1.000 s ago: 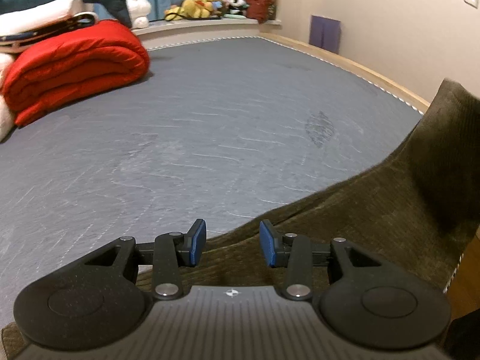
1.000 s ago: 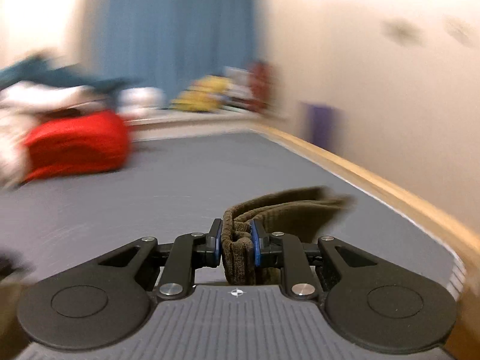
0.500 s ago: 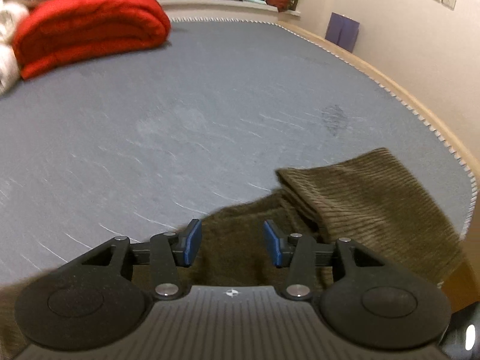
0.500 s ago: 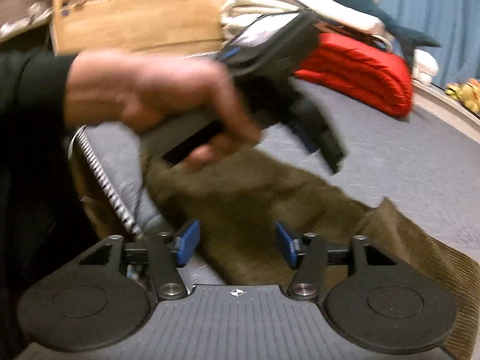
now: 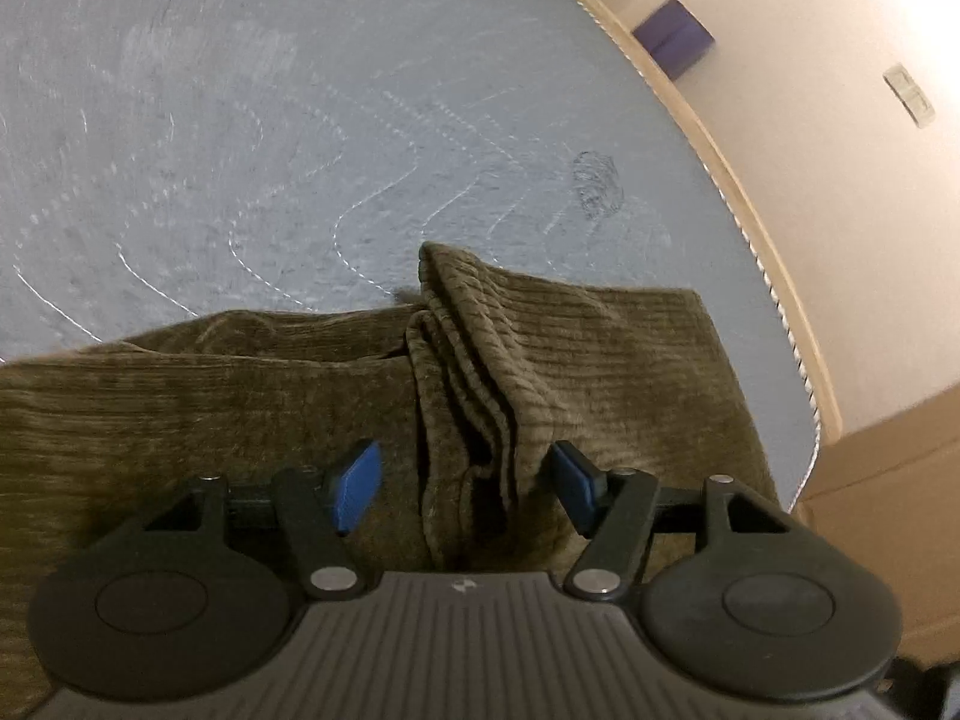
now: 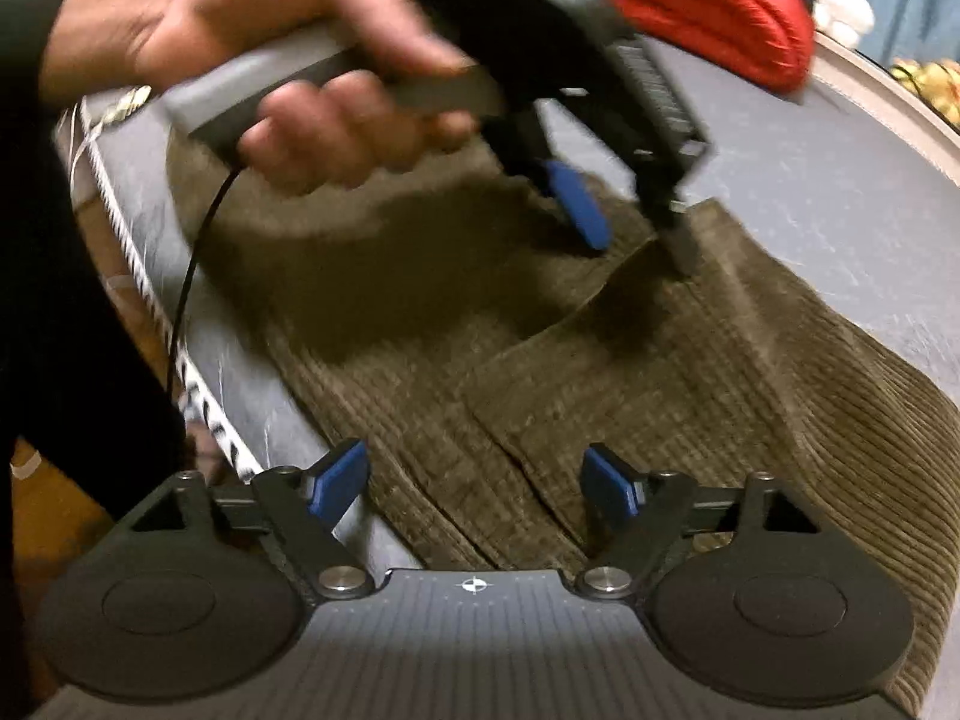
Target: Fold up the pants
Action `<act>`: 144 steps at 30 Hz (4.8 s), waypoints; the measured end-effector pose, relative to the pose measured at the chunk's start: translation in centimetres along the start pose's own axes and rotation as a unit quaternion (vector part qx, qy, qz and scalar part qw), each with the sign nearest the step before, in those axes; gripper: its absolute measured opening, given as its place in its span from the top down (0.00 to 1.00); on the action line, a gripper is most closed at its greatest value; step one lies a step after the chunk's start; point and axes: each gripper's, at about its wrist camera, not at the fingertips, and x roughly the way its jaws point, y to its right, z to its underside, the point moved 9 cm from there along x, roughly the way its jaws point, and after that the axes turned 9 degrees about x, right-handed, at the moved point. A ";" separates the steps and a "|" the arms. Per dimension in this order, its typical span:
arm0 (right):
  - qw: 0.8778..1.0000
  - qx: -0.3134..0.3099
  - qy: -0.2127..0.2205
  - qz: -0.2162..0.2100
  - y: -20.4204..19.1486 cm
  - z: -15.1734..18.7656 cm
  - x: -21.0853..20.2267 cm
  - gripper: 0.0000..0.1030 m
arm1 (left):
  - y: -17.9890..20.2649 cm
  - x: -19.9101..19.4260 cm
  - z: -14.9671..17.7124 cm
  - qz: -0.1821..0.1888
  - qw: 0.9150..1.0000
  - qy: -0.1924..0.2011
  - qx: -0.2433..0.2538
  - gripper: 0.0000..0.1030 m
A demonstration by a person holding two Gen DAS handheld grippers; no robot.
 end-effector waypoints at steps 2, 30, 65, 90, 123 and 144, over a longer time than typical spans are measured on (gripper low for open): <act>1.000 -0.008 -0.004 0.001 -0.4 0.2 0.7 0.22 | 0.1 0.5 -0.4 0.010 1.000 0.003 -0.005 0.33; 0.991 0.055 0.087 -0.084 -0.5 -5.1 -6.8 0.60 | -4.0 -13.9 0.4 -0.210 0.969 0.109 0.072 0.52; 0.848 0.523 0.033 0.076 17.1 7.4 -8.1 0.72 | -0.4 -10.3 6.9 -0.078 0.996 -0.001 0.043 0.84; 0.891 0.416 0.063 0.168 13.9 3.8 -10.3 0.75 | 4.7 -10.3 6.4 -0.064 0.975 0.039 0.207 0.42; 0.967 -0.040 0.214 -0.129 -17.2 -9.3 -14.7 0.96 | -7.1 -20.0 5.3 -0.166 0.982 0.068 0.064 0.78; 0.903 0.396 -0.025 -0.167 -5.5 -14.4 7.9 0.12 | -25.4 -24.7 10.8 -0.149 0.973 0.054 -0.169 0.04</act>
